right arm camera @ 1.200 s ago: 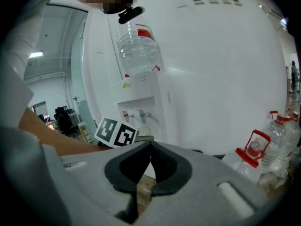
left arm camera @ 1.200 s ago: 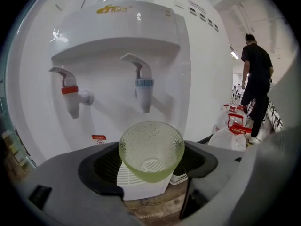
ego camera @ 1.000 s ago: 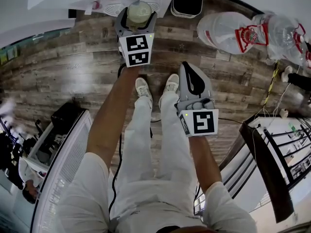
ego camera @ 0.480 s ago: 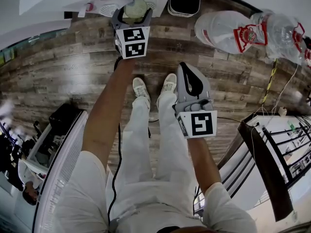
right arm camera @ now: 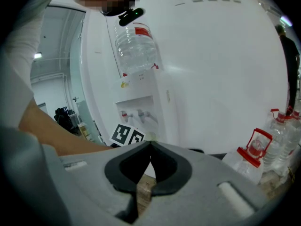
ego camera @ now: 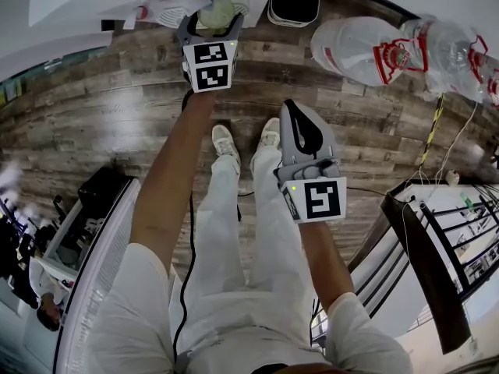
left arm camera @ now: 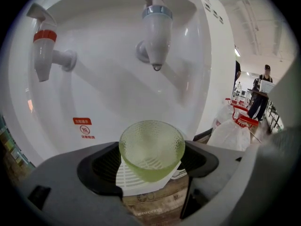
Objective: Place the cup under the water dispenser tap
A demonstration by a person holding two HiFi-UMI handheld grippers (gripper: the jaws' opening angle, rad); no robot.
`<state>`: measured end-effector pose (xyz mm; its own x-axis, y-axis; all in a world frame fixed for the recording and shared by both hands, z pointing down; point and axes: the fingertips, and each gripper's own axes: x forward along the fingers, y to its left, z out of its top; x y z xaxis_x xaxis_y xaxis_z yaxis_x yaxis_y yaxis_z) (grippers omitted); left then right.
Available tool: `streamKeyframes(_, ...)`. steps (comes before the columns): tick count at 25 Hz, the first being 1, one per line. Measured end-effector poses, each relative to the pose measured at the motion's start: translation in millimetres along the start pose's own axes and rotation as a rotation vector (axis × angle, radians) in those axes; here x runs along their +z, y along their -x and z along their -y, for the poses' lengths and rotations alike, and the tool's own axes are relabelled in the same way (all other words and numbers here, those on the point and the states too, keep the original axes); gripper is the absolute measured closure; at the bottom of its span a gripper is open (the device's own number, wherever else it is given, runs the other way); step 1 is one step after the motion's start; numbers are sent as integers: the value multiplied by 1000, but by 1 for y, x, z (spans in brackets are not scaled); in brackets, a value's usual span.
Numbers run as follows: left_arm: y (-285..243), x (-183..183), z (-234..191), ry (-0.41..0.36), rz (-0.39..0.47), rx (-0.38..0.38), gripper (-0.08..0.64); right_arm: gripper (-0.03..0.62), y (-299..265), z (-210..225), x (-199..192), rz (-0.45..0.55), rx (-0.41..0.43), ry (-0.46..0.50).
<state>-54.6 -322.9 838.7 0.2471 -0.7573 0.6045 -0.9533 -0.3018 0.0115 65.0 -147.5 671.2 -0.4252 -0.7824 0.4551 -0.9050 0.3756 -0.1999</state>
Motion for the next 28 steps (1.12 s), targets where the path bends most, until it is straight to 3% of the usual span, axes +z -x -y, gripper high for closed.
streamKeyframes(4,3,0,1,34,-9,-5,137,594,1,-3,0,-5,16,-12)
streamKeyframes(12,21,9,4,90,-9,-11,135,594,13,-5,8,10,11,-9)
streamKeyframes(17,40,20,8,65,3,-3,135,594,23,-10,21,27,13,0)
streamKeyframes(28,105,59,28,92,23,-45,137,594,52,-27,57,61,13,16)
